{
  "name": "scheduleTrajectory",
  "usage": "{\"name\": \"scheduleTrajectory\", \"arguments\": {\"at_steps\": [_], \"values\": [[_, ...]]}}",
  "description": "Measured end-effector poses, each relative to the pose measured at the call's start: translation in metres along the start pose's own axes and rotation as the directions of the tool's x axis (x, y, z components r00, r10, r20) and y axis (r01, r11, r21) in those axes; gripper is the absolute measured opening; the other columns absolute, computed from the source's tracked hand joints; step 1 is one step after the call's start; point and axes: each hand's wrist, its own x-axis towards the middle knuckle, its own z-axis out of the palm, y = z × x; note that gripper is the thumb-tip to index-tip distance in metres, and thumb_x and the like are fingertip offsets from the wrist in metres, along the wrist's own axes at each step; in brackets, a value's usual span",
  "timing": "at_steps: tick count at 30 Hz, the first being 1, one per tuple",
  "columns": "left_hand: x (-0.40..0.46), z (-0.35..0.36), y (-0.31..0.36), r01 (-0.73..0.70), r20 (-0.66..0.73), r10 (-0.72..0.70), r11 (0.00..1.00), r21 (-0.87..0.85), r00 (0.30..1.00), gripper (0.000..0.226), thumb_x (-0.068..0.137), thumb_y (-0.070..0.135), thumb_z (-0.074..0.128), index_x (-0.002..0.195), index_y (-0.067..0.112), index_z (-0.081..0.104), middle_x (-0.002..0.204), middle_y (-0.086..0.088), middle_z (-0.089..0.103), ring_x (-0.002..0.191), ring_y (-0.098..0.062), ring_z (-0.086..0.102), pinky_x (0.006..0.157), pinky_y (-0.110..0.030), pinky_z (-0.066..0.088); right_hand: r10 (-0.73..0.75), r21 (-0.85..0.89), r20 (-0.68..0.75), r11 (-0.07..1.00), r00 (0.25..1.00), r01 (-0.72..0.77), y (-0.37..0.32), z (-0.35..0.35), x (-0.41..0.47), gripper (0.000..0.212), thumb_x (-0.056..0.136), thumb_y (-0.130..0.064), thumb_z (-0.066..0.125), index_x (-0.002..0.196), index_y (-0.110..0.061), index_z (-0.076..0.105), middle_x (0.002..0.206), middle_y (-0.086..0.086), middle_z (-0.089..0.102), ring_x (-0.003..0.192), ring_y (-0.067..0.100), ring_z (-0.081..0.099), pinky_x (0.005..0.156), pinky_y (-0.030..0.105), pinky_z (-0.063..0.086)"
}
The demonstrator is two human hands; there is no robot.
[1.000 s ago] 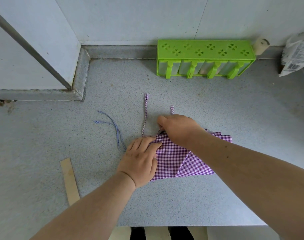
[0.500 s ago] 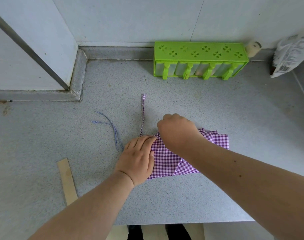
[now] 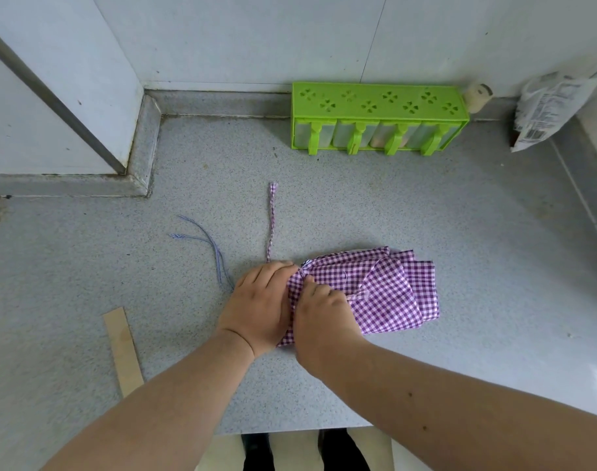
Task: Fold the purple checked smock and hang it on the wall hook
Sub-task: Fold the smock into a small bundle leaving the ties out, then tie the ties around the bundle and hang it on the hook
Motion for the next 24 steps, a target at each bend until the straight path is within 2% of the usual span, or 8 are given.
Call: {"name": "scheduleTrajectory", "arguments": {"at_steps": [5,10,13,16,18,20,22,24], "values": [[0.002,0.003,-0.006,-0.033,-0.002,0.033,0.999,-0.006,0.999,0.051,0.101,0.034,0.037,0.14,0.012,0.062,0.142,-0.002,0.063,0.131,-0.022,0.059,0.116,-0.043,0.046,-0.022,-0.17,0.035,0.985,0.999,0.027,-0.011,-0.003,0.005,0.08,0.108,-0.029,0.045,0.152,0.023,0.003,0.133,0.026,0.048,0.103,0.028,0.057,0.074,0.036,0.043],[0.004,-0.003,-0.004,-0.014,0.01,0.014,0.997,-0.074,1.0,0.051,0.103,0.027,0.031,0.141,0.014,0.063,0.142,-0.002,0.064,0.133,-0.02,0.057,0.12,-0.042,0.042,-0.043,-0.139,-0.051,0.99,0.998,0.036,-0.001,0.002,-0.004,0.081,0.106,-0.034,0.046,0.154,0.019,0.008,0.139,0.027,0.045,0.108,0.03,0.056,0.088,0.037,0.048],[0.001,-0.016,-0.004,0.004,-0.018,-0.006,0.992,-0.125,1.0,0.05,0.1,0.024,0.031,0.134,0.015,0.067,0.139,-0.001,0.064,0.131,-0.02,0.056,0.118,-0.041,0.042,-0.052,-0.099,-0.043,0.994,0.998,0.048,0.003,-0.005,-0.005,0.054,0.104,-0.025,0.044,0.144,0.011,0.039,0.123,0.024,0.053,0.1,0.029,0.057,0.085,0.037,0.049],[-0.019,-0.029,-0.005,0.12,-0.156,-0.148,0.977,-0.178,0.977,0.036,0.096,0.025,0.037,0.109,0.018,0.069,0.119,0.005,0.062,0.114,-0.015,0.053,0.105,-0.032,0.04,-0.033,0.065,-0.064,0.997,0.997,0.038,0.011,-0.014,-0.003,0.028,0.101,-0.024,0.043,0.109,-0.004,0.062,0.096,0.011,0.057,0.079,0.02,0.056,0.072,0.032,0.053],[-0.035,-0.037,-0.002,0.261,-0.155,-0.323,0.91,-0.323,0.934,0.022,0.095,0.026,0.04,0.09,0.021,0.06,0.095,0.007,0.057,0.092,-0.015,0.052,0.085,-0.031,0.042,-0.008,0.263,-0.082,0.964,0.997,0.029,0.021,-0.019,-0.002,0.027,0.1,-0.029,0.043,0.094,-0.011,0.063,0.087,0.005,0.059,0.072,0.018,0.058,0.063,0.032,0.053],[-0.047,-0.045,0.003,0.377,-0.024,-0.446,0.784,-0.494,0.895,0.021,0.095,0.026,0.043,0.079,0.019,0.055,0.074,0.007,0.052,0.07,-0.014,0.049,0.066,-0.033,0.039,-0.009,0.416,-0.074,0.908,0.997,0.039,0.035,-0.029,-0.004,0.032,0.101,-0.035,0.042,0.087,-0.014,0.062,0.082,0.002,0.059,0.073,0.018,0.06,0.06,0.032,0.05],[-0.048,-0.046,0.009,0.483,0.137,-0.512,0.642,-0.595,0.848,0.029,0.09,0.034,0.042,0.076,0.016,0.059,0.067,0.004,0.053,0.064,-0.014,0.048,0.064,-0.033,0.04,-0.027,0.517,-0.04,0.855,0.999,0.044,0.052,-0.042,-0.008,0.04,0.103,-0.043,0.038,0.084,-0.016,0.061,0.079,0.001,0.059,0.072,0.017,0.059,0.059,0.031,0.046],[-0.037,-0.049,0.017,0.59,0.301,-0.566,0.44,-0.677,0.768,0.037,0.095,0.037,0.044,0.08,0.014,0.069,0.073,0.003,0.068,0.075,-0.018,0.061,0.072,-0.035,0.049,-0.046,0.599,-0.002,0.8,0.999,0.038,0.066,-0.054,-0.013,0.044,0.105,-0.045,0.037,0.085,-0.015,0.062,0.079,0.003,0.062,0.072,0.017,0.06,0.063,0.034,0.051]]}}
